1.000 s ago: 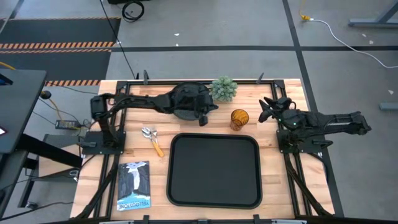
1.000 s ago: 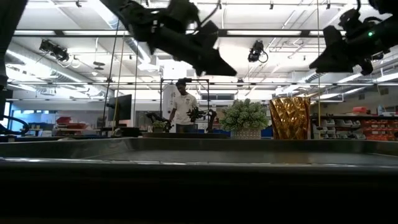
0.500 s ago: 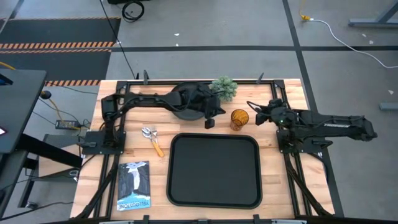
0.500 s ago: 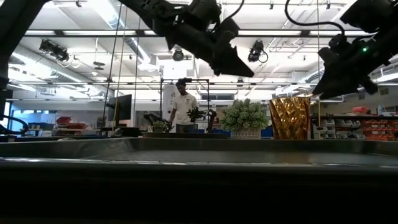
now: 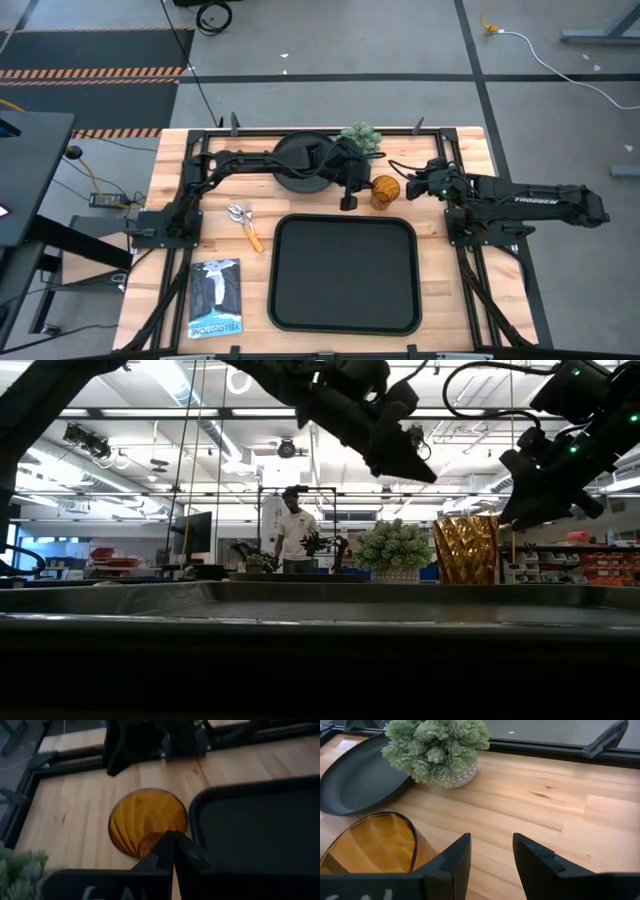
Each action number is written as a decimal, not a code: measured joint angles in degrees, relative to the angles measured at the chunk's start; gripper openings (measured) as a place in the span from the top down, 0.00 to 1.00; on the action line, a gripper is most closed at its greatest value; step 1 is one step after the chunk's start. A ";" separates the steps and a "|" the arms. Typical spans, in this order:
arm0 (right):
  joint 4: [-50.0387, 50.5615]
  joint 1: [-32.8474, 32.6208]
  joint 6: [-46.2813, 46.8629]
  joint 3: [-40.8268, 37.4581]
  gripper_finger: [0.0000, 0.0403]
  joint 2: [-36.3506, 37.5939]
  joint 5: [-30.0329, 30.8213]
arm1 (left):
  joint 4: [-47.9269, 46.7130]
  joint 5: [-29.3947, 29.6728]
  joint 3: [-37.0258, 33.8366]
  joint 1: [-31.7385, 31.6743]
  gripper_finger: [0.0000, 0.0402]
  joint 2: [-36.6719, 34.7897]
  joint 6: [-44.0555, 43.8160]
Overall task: Pick and place plate/cup/fork/spoon on tray
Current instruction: Put the gold orange cup on the black tray
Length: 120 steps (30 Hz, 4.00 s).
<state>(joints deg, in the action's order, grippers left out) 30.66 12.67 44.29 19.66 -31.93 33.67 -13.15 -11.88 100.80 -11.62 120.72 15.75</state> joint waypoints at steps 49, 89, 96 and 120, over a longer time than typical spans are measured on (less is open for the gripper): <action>-16.64 -0.15 -7.18 -0.04 0.62 -16.92 -21.25 | -10.02 19.26 1.72 8.24 0.57 3.65 20.61; -13.17 4.18 -10.60 -0.04 0.62 -4.52 -20.93 | -24.71 8.31 14.09 8.33 0.96 3.57 8.79; -12.95 4.79 -12.63 -0.04 0.62 -3.14 -21.38 | -24.08 2.99 14.70 12.31 0.96 4.40 4.44; -14.56 4.79 -12.83 -0.04 0.62 -3.30 -21.38 | -25.74 7.34 14.66 18.67 0.94 7.96 4.44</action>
<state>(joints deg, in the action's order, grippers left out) 16.11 17.45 31.46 19.62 -35.22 12.29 -38.89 -4.54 115.46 7.05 128.68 20.18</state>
